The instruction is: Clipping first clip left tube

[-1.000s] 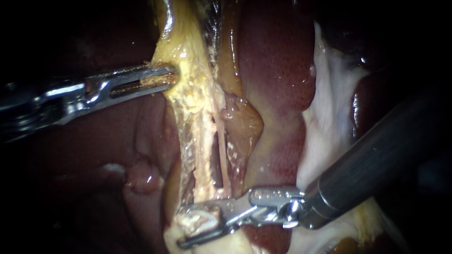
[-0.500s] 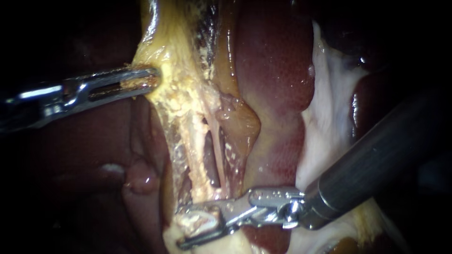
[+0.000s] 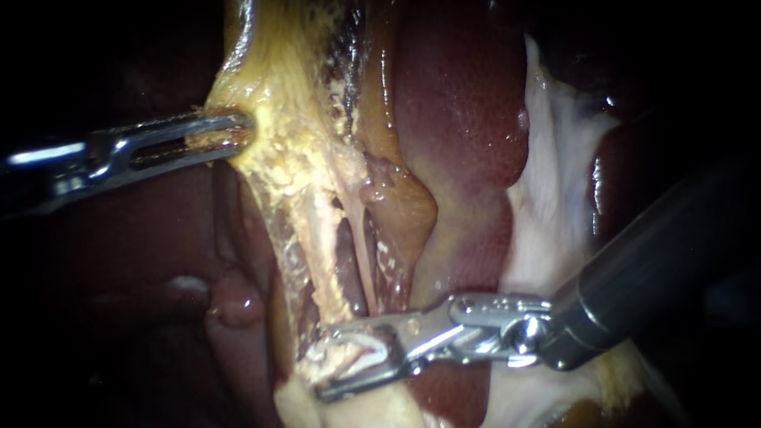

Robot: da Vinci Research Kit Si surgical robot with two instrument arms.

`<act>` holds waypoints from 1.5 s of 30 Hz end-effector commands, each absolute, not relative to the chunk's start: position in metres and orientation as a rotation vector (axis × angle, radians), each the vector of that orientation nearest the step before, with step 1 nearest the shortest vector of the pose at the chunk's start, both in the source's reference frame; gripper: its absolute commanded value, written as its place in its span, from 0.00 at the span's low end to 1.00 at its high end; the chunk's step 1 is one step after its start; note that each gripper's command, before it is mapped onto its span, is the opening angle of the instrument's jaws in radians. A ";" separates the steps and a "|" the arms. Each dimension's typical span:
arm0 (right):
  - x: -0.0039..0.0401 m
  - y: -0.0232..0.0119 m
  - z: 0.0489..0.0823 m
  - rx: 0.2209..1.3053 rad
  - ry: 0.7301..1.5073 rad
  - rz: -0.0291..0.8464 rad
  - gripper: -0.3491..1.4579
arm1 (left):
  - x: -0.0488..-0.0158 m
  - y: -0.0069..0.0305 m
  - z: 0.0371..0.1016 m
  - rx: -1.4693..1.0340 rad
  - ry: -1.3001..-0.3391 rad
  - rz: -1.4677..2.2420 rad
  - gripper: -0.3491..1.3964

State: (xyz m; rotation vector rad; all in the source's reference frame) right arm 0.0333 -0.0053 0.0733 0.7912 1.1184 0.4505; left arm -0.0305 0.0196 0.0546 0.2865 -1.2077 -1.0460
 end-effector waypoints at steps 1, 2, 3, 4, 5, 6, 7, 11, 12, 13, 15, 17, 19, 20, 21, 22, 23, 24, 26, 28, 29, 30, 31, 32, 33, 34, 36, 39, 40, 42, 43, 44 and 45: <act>0.0332 -0.0050 0.0731 0.781 1.124 0.446 0.49 | -0.0304 0.0196 0.0546 0.286 -1.207 -1.047 0.00; 0.0330 -0.0047 0.0728 0.774 1.126 0.446 0.49 | -0.0303 0.0196 0.0545 0.286 -1.207 -1.046 0.00; 0.0327 -0.0043 0.0725 0.771 1.128 0.446 0.49 | -0.0303 0.0196 0.0545 0.284 -1.209 -1.049 0.00; 0.0325 -0.0039 0.0722 0.764 1.132 0.448 0.49 | -0.0302 0.0197 0.0544 0.284 -1.209 -1.049 0.00; 0.0322 -0.0036 0.0719 0.760 1.134 0.447 0.49 | -0.0301 0.0197 0.0544 0.284 -1.209 -1.049 0.00; 0.0319 -0.0032 0.0717 0.750 1.135 0.449 0.49 | -0.0301 0.0197 0.0543 0.285 -1.209 -1.048 0.00; 0.0316 -0.0028 0.0714 0.743 1.136 0.452 0.49 | -0.0301 0.0197 0.0543 0.284 -1.212 -1.049 0.00; 0.0307 -0.0017 0.0711 0.716 1.140 0.451 0.50 | -0.0301 0.0197 0.0540 0.282 -1.211 -1.052 0.00; 0.0307 -0.0016 0.0712 0.715 1.140 0.453 0.50 | -0.0301 0.0197 0.0539 0.277 -1.214 -1.048 0.00; 0.0307 -0.0015 0.0715 0.714 1.139 0.456 0.50 | -0.0301 0.0197 0.0538 0.278 -1.213 -1.048 0.00; 0.0308 -0.0013 0.0719 0.708 1.138 0.460 0.50 | -0.0301 0.0197 0.0536 0.277 -1.216 -1.050 0.00; 0.0310 -0.0011 0.0725 0.705 1.137 0.463 0.50 | -0.0302 0.0197 0.0534 0.277 -1.215 -1.051 0.00; 0.0312 -0.0010 0.0730 0.699 1.138 0.460 0.50 | -0.0302 0.0197 0.0532 0.273 -1.215 -1.047 0.00; 0.0314 -0.0010 0.0733 0.697 1.138 0.461 0.50 | -0.0303 0.0196 0.0532 0.272 -1.218 -1.047 0.00; 0.0316 -0.0010 0.0734 0.693 1.138 0.463 0.50 | -0.0303 0.0196 0.0531 0.271 -1.218 -1.048 0.00; 0.0318 -0.0010 0.0736 0.692 1.137 0.464 0.50 | -0.0304 0.0196 0.0531 0.271 -1.218 -1.048 0.00; 0.0320 -0.0011 0.0738 0.693 1.138 0.462 0.50 | -0.0304 0.0196 0.0531 0.270 -1.217 -1.049 0.00; 0.0322 -0.0011 0.0739 0.692 1.137 0.462 0.50 | -0.0304 0.0196 0.0530 0.270 -1.217 -1.049 0.00; 0.0326 -0.0012 0.0742 0.692 1.137 0.461 0.50 | -0.0305 0.0196 0.0530 0.270 -1.217 -1.049 0.00; 0.0329 -0.0012 0.0745 0.690 1.137 0.462 0.50 | -0.0305 0.0195 0.0530 0.270 -1.217 -1.049 0.00; 0.0331 -0.0013 0.0747 0.691 1.137 0.461 0.50 | -0.0305 0.0195 0.0530 0.270 -1.217 -1.049 0.00; 0.0332 -0.0013 0.0749 0.690 1.137 0.461 0.50 | -0.0305 0.0195 0.0530 0.269 -1.217 -1.049 0.00; 0.0332 -0.0013 0.0751 0.689 1.137 0.461 0.51 | -0.0305 0.0195 0.0529 0.269 -1.217 -1.050 0.00; 0.0333 -0.0013 0.0753 0.688 1.137 0.462 0.51 | -0.0305 0.0195 0.0529 0.269 -1.217 -1.050 0.00; 0.0334 -0.0013 0.0755 0.687 1.136 0.462 0.51 | -0.0305 0.0195 0.0529 0.269 -1.217 -1.050 0.00; 0.0335 -0.0013 0.0757 0.688 1.137 0.461 0.51 | -0.0305 0.0195 0.0529 0.269 -1.217 -1.050 0.00; 0.0337 -0.0013 0.0761 0.688 1.136 0.459 0.51 | -0.0305 0.0195 0.0529 0.269 -1.217 -1.050 0.00; 0.0342 -0.0015 0.0767 0.693 1.137 0.455 0.51 | -0.0306 0.0194 0.0528 0.268 -1.217 -1.050 0.00; 0.0343 -0.0015 0.0768 0.692 1.137 0.454 0.51 | -0.0306 0.0194 0.0528 0.268 -1.217 -1.050 0.00; 0.0345 -0.0016 0.0772 0.695 1.137 0.451 0.51 | -0.0306 0.0194 0.0527 0.268 -1.216 -1.051 0.00; 0.0347 -0.0017 0.0773 0.697 1.137 0.450 0.51 | -0.0306 0.0194 0.0527 0.268 -1.216 -1.051 0.00; 0.0348 -0.0018 0.0775 0.698 1.137 0.448 0.52 | -0.0307 0.0193 0.0527 0.268 -1.216 -1.051 0.00; 0.0350 -0.0020 0.0777 0.705 1.138 0.441 0.52 | -0.0307 0.0193 0.0526 0.267 -1.216 -1.051 0.00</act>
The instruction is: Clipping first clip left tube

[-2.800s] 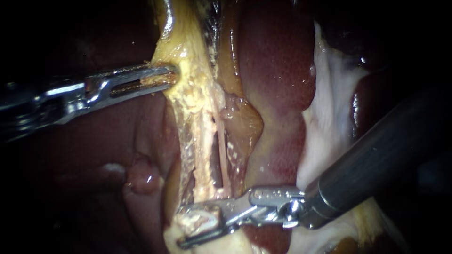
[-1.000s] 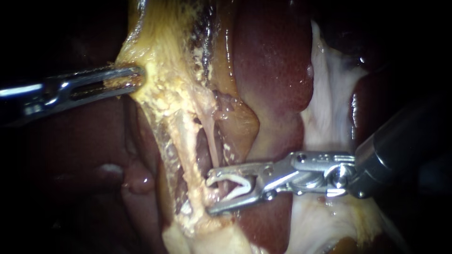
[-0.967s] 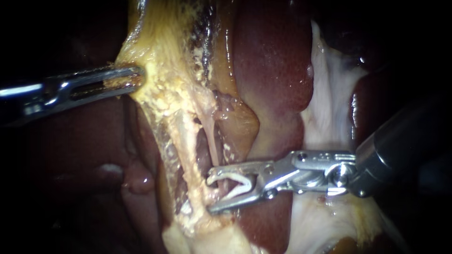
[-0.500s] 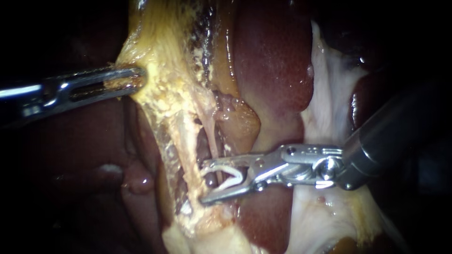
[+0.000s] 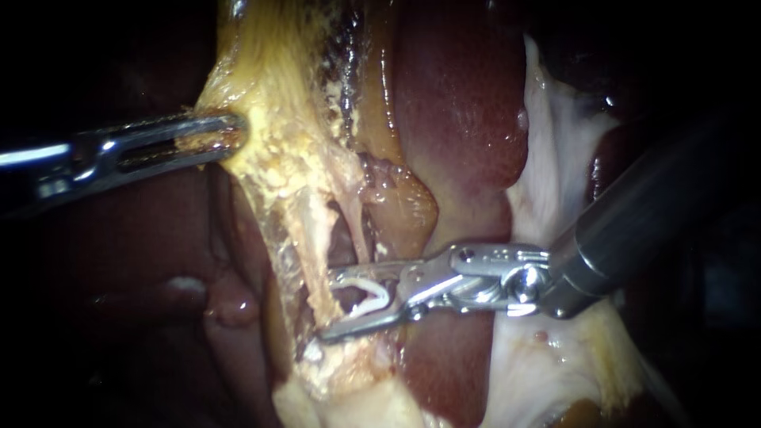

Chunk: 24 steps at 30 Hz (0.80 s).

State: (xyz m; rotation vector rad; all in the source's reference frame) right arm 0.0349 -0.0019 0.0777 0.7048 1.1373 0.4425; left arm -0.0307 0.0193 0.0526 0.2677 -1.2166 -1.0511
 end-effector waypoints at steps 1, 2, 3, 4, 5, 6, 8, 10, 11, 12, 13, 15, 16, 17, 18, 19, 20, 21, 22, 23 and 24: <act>0.0351 -0.0021 0.0778 0.712 1.139 0.435 0.52 | -0.0307 0.0193 0.0526 0.267 -1.216 -1.052 0.00; 0.0353 -0.0023 0.0780 0.722 1.139 0.427 0.52 | -0.0307 0.0193 0.0525 0.267 -1.216 -1.052 0.00; 0.0355 -0.0027 0.0782 0.737 1.147 0.416 0.52 | -0.0307 0.0193 0.0525 0.267 -1.216 -1.052 0.00; 0.0357 -0.0029 0.0783 0.751 1.157 0.406 0.52 | -0.0307 0.0192 0.0525 0.267 -1.216 -1.052 0.00; 0.0357 -0.0032 0.0784 0.765 1.170 0.397 0.52 | -0.0307 0.0192 0.0525 0.267 -1.216 -1.052 0.00; 0.0358 -0.0036 0.0783 0.794 1.196 0.378 0.52 | -0.0307 0.0192 0.0525 0.267 -1.216 -1.052 0.00; 0.0356 -0.0039 0.0778 0.857 1.244 0.365 0.52 | -0.0307 0.0192 0.0525 0.267 -1.216 -1.052 0.00; 0.0354 -0.0040 0.0771 0.908 1.285 0.361 0.52 | -0.0307 0.0192 0.0525 0.267 -1.216 -1.052 0.00; 0.0355 -0.0040 0.0768 0.930 1.292 0.357 0.52 | -0.0307 0.0192 0.0525 0.267 -1.216 -1.052 0.00; 0.0356 -0.0040 0.0766 0.948 1.300 0.347 0.52 | -0.0307 0.0193 0.0525 0.267 -1.216 -1.052 0.00; 0.0358 -0.0041 0.0764 0.956 1.305 0.344 0.52 | -0.0307 0.0193 0.0525 0.267 -1.216 -1.052 0.00; 0.0365 -0.0044 0.0761 0.965 1.309 0.349 0.52 | -0.0309 0.0193 0.0525 0.267 -1.216 -1.053 0.00; 0.0370 -0.0045 0.0761 0.969 1.311 0.348 0.52 | -0.0310 0.0194 0.0525 0.266 -1.216 -1.053 0.00; 0.0374 -0.0046 0.0761 0.976 1.318 0.351 0.51 | -0.0311 0.0194 0.0525 0.266 -1.215 -1.053 0.00; 0.0378 -0.0047 0.0762 0.980 1.321 0.354 0.51 | -0.0311 0.0194 0.0525 0.266 -1.215 -1.054 0.00; 0.0382 -0.0048 0.0763 0.983 1.328 0.359 0.51 | -0.0312 0.0194 0.0525 0.266 -1.215 -1.054 0.00; 0.0384 -0.0048 0.0764 0.986 1.326 0.363 0.51 | -0.0312 0.0194 0.0525 0.265 -1.215 -1.054 0.00; 0.0387 -0.0049 0.0765 0.982 1.326 0.364 0.51 | -0.0312 0.0194 0.0525 0.265 -1.215 -1.054 0.00; 0.0389 -0.0049 0.0766 0.979 1.326 0.365 0.51 | -0.0313 0.0194 0.0525 0.265 -1.215 -1.054 0.00; 0.0391 -0.0049 0.0767 0.978 1.326 0.366 0.51 | -0.0313 0.0194 0.0525 0.265 -1.215 -1.054 0.00; 0.0393 -0.0049 0.0768 0.977 1.326 0.367 0.51 | -0.0313 0.0194 0.0525 0.265 -1.215 -1.054 0.00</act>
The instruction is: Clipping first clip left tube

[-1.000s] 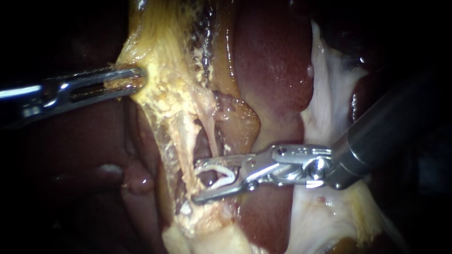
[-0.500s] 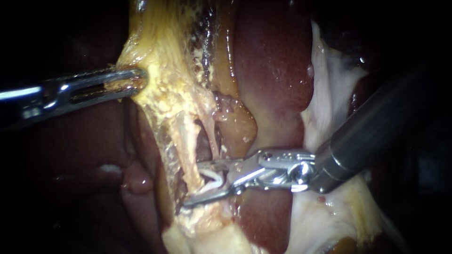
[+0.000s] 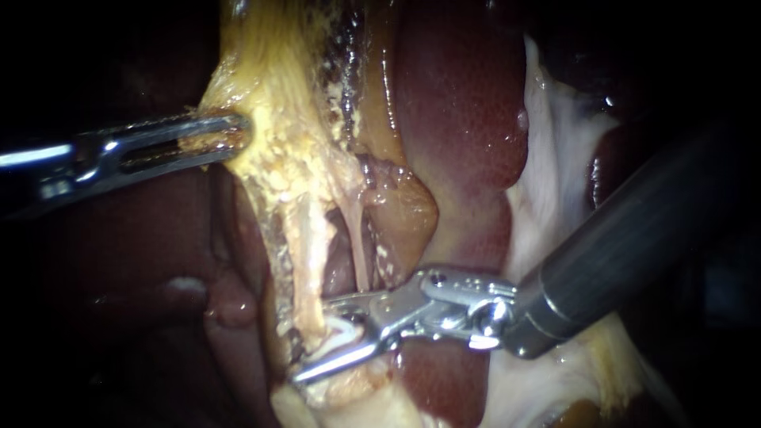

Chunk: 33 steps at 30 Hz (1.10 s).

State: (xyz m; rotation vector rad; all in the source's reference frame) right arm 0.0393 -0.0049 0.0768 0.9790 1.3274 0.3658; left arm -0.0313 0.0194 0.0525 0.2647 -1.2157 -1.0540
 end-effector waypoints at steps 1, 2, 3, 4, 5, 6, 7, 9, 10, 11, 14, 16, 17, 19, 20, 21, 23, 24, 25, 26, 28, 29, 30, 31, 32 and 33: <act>0.0394 -0.0049 0.0769 0.973 1.326 0.370 0.50 | -0.0313 0.0194 0.0525 0.265 -1.215 -1.054 0.00; 0.0395 -0.0049 0.0769 0.973 1.326 0.370 0.50 | -0.0314 0.0194 0.0525 0.265 -1.215 -1.055 0.00; 0.0396 -0.0049 0.0770 0.972 1.326 0.370 0.50 | -0.0314 0.0194 0.0525 0.264 -1.215 -1.055 0.00; 0.0397 -0.0049 0.0770 0.972 1.326 0.370 0.49 | -0.0314 0.0194 0.0525 0.264 -1.215 -1.055 0.00; 0.0398 -0.0050 0.0770 0.972 1.326 0.370 0.49 | -0.0315 0.0194 0.0525 0.264 -1.215 -1.055 0.00; 0.0397 -0.0050 0.0771 0.972 1.326 0.369 0.48 | -0.0315 0.0194 0.0525 0.261 -1.214 -1.057 0.00; 0.0396 -0.0050 0.0771 0.972 1.326 0.369 0.47 | -0.0315 0.0194 0.0525 0.261 -1.214 -1.057 0.00; 0.0393 -0.0051 0.0772 0.972 1.320 0.366 0.43 | -0.0314 0.0194 0.0524 0.261 -1.214 -1.057 0.00; 0.0391 -0.0051 0.0772 0.971 1.314 0.364 0.40 | -0.0314 0.0194 0.0524 0.261 -1.214 -1.057 0.00; 0.0389 -0.0051 0.0773 0.969 1.302 0.360 0.35 | -0.0314 0.0193 0.0524 0.261 -1.214 -1.057 0.00; 0.0386 -0.0051 0.0776 0.947 1.280 0.368 0.21 | -0.0314 0.0193 0.0524 0.261 -1.214 -1.057 0.00; 0.0385 -0.0050 0.0777 0.936 1.278 0.376 0.08 | -0.0314 0.0193 0.0524 0.261 -1.214 -1.057 0.00; 0.0384 -0.0050 0.0778 0.925 1.278 0.385 0.00 | -0.0314 0.0193 0.0524 0.261 -1.214 -1.057 0.00; 0.0384 -0.0049 0.0780 0.915 1.275 0.392 0.00 | -0.0314 0.0193 0.0524 0.261 -1.214 -1.057 0.00; 0.0384 -0.0048 0.0781 0.910 1.273 0.395 0.00 | -0.0314 0.0193 0.0524 0.261 -1.214 -1.057 0.00; 0.0384 -0.0048 0.0781 0.904 1.273 0.401 0.00 | -0.0314 0.0193 0.0524 0.261 -1.214 -1.057 0.00; 0.0383 -0.0047 0.0782 0.903 1.270 0.400 0.00 | -0.0314 0.0193 0.0524 0.261 -1.214 -1.057 0.00; 0.0383 -0.0047 0.0782 0.903 1.270 0.401 0.00 | -0.0314 0.0193 0.0524 0.261 -1.214 -1.057 0.00; 0.0383 -0.0047 0.0782 0.903 1.270 0.401 0.00 | -0.0314 0.0193 0.0524 0.261 -1.214 -1.057 0.00; 0.0383 -0.0047 0.0782 0.903 1.270 0.401 0.00 | -0.0314 0.0193 0.0524 0.261 -1.214 -1.057 0.00; 0.0383 -0.0047 0.0782 0.903 1.270 0.401 0.00 | -0.0314 0.0193 0.0524 0.261 -1.214 -1.057 0.00; 0.0383 -0.0047 0.0782 0.903 1.270 0.401 0.00 | -0.0314 0.0193 0.0523 0.261 -1.214 -1.057 0.00; 0.0383 -0.0047 0.0782 0.903 1.270 0.400 0.00 | -0.0314 0.0193 0.0523 0.261 -1.214 -1.057 0.00; 0.0383 -0.0047 0.0782 0.903 1.270 0.401 0.00 | -0.0314 0.0193 0.0523 0.261 -1.214 -1.057 0.00; 0.0383 -0.0047 0.0782 0.903 1.270 0.400 0.00 | -0.0314 0.0193 0.0523 0.261 -1.214 -1.057 0.00; 0.0383 -0.0047 0.0783 0.900 1.270 0.402 0.00 | -0.0314 0.0193 0.0523 0.261 -1.214 -1.057 0.00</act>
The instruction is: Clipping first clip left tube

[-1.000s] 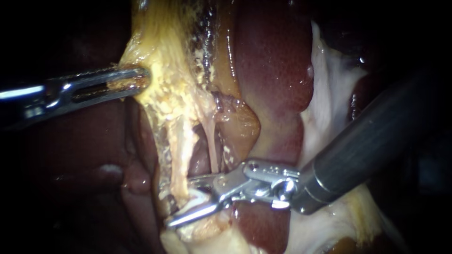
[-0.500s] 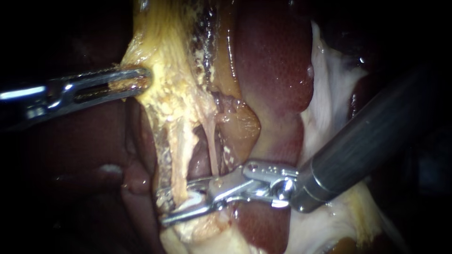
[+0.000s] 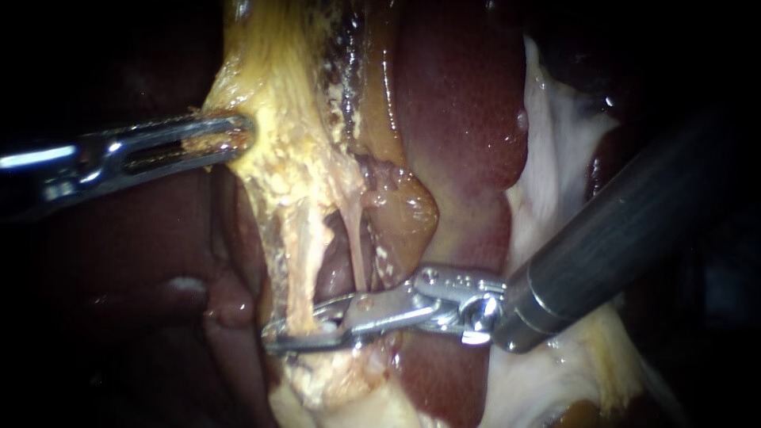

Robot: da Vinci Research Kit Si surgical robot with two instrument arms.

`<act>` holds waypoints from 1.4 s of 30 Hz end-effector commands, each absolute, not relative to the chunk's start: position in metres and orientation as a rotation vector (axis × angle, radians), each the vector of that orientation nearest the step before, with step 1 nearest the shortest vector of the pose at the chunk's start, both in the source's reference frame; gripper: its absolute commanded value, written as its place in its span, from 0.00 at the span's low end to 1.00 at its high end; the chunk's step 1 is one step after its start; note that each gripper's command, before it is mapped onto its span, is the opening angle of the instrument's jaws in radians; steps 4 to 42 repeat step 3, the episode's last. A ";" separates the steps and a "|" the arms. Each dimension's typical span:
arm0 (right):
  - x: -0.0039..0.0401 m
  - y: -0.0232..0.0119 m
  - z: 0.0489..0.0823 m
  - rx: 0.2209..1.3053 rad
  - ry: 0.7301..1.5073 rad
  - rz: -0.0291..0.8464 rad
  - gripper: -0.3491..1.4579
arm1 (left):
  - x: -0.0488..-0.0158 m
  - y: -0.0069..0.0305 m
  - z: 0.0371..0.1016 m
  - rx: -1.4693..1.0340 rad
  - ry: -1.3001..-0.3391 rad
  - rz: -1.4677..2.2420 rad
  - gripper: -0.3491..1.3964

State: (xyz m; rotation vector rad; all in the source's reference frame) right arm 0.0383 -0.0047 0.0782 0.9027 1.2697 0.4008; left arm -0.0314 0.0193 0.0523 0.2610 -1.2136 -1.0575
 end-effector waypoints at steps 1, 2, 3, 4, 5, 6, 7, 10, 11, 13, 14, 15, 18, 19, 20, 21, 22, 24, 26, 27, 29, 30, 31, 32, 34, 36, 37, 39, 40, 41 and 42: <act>0.0383 -0.0047 0.0783 0.900 1.270 0.403 0.00 | -0.0314 0.0193 0.0523 0.261 -1.214 -1.057 0.00; 0.0383 -0.0047 0.0783 0.900 1.270 0.403 0.00 | -0.0314 0.0193 0.0523 0.261 -1.214 -1.057 0.00; 0.0383 -0.0047 0.0783 0.900 1.270 0.403 0.00 | -0.0314 0.0193 0.0523 0.261 -1.214 -1.057 0.00; 0.0383 -0.0047 0.0783 0.900 1.270 0.403 0.00 | -0.0314 0.0193 0.0523 0.261 -1.214 -1.057 0.00; 0.0383 -0.0047 0.0783 0.900 1.270 0.403 0.00 | -0.0314 0.0193 0.0523 0.261 -1.214 -1.057 0.00; 0.0383 -0.0047 0.0783 0.900 1.270 0.403 0.00 | -0.0314 0.0193 0.0523 0.261 -1.214 -1.057 0.00; 0.0383 -0.0047 0.0783 0.900 1.270 0.403 0.00 | -0.0314 0.0193 0.0523 0.261 -1.214 -1.057 0.00; 0.0383 -0.0047 0.0783 0.900 1.270 0.403 0.00 | -0.0314 0.0193 0.0523 0.261 -1.214 -1.057 0.00; 0.0383 -0.0047 0.0783 0.900 1.270 0.403 0.00 | -0.0314 0.0193 0.0523 0.261 -1.214 -1.057 0.00; 0.0383 -0.0047 0.0783 0.900 1.270 0.403 0.00 | -0.0314 0.0193 0.0523 0.261 -1.214 -1.057 0.00; 0.0383 -0.0047 0.0783 0.900 1.270 0.403 0.00 | -0.0314 0.0193 0.0523 0.261 -1.214 -1.057 0.00; 0.0383 -0.0047 0.0783 0.900 1.270 0.403 0.00 | -0.0314 0.0193 0.0523 0.261 -1.214 -1.057 0.00; 0.0383 -0.0047 0.0783 0.900 1.270 0.403 0.00 | -0.0314 0.0193 0.0523 0.261 -1.214 -1.057 0.00; 0.0383 -0.0047 0.0783 0.900 1.270 0.403 0.00 | -0.0314 0.0193 0.0523 0.261 -1.214 -1.057 0.00; 0.0383 -0.0047 0.0783 0.900 1.270 0.403 0.00 | -0.0314 0.0193 0.0523 0.261 -1.214 -1.057 0.00; 0.0383 -0.0047 0.0783 0.900 1.270 0.403 0.00 | -0.0314 0.0193 0.0523 0.261 -1.214 -1.057 0.00; 0.0383 -0.0047 0.0783 0.900 1.270 0.403 0.00 | -0.0314 0.0193 0.0523 0.261 -1.214 -1.057 0.00; 0.0383 -0.0047 0.0783 0.900 1.270 0.403 0.00 | -0.0314 0.0193 0.0523 0.261 -1.214 -1.057 0.00; 0.0383 -0.0047 0.0783 0.900 1.270 0.403 0.00 | -0.0314 0.0193 0.0523 0.261 -1.214 -1.057 0.00; 0.0383 -0.0047 0.0783 0.900 1.270 0.403 0.00 | -0.0314 0.0193 0.0523 0.261 -1.214 -1.057 0.00; 0.0383 -0.0047 0.0783 0.900 1.270 0.403 0.00 | -0.0314 0.0193 0.0523 0.261 -1.214 -1.057 0.00; 0.0383 -0.0047 0.0783 0.900 1.270 0.403 0.00 | -0.0314 0.0193 0.0523 0.261 -1.214 -1.057 0.00; 0.0383 -0.0047 0.0783 0.900 1.270 0.403 0.00 | -0.0314 0.0193 0.0523 0.261 -1.214 -1.057 0.00; 0.0383 -0.0047 0.0783 0.900 1.270 0.403 0.00 | -0.0314 0.0193 0.0523 0.261 -1.214 -1.057 0.00; 0.0383 -0.0047 0.0783 0.900 1.270 0.403 0.00 | -0.0314 0.0193 0.0523 0.261 -1.214 -1.057 0.00; 0.0383 -0.0047 0.0783 0.900 1.270 0.403 0.00 | -0.0314 0.0193 0.0523 0.261 -1.214 -1.057 0.00; 0.0383 -0.0047 0.0783 0.900 1.270 0.403 0.00 | -0.0314 0.0193 0.0523 0.261 -1.214 -1.057 0.00; 0.0383 -0.0047 0.0783 0.900 1.270 0.403 0.00 | -0.0314 0.0193 0.0523 0.261 -1.214 -1.057 0.00; 0.0383 -0.0047 0.0783 0.900 1.270 0.403 0.00 | -0.0314 0.0193 0.0523 0.261 -1.214 -1.057 0.00; 0.0383 -0.0047 0.0783 0.900 1.270 0.403 0.00 | -0.0314 0.0193 0.0523 0.261 -1.214 -1.057 0.00; 0.0383 -0.0047 0.0783 0.900 1.270 0.403 0.00 | -0.0314 0.0193 0.0523 0.261 -1.214 -1.057 0.00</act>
